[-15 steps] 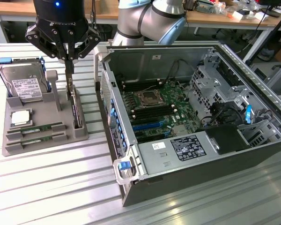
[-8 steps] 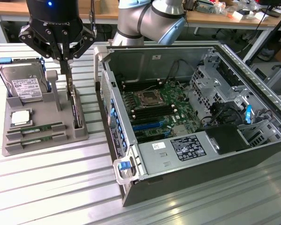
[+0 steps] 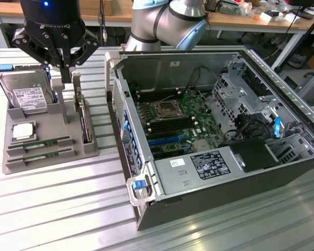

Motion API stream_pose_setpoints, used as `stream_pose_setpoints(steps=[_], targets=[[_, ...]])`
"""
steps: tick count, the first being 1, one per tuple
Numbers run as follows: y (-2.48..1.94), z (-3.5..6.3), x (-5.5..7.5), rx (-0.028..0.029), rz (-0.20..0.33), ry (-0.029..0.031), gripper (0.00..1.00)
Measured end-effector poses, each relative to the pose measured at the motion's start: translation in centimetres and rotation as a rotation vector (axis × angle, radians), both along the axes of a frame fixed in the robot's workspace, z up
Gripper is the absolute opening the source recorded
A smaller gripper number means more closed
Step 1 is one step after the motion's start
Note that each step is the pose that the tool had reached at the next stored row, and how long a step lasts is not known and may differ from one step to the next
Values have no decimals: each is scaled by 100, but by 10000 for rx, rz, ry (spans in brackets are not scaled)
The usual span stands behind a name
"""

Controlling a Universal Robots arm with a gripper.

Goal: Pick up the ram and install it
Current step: 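Reach for the ram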

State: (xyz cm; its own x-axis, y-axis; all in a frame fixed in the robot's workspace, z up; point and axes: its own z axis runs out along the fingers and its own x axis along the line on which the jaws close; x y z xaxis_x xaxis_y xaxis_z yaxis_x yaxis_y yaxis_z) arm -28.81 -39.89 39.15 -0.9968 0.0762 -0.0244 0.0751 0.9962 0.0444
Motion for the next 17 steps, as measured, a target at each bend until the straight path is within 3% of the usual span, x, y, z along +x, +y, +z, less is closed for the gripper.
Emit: stream_pose_setpoints(steps=[12,17], targets=[[0,0,-196,0,1,0,11],[0,0,-203,0,0,0,11]])
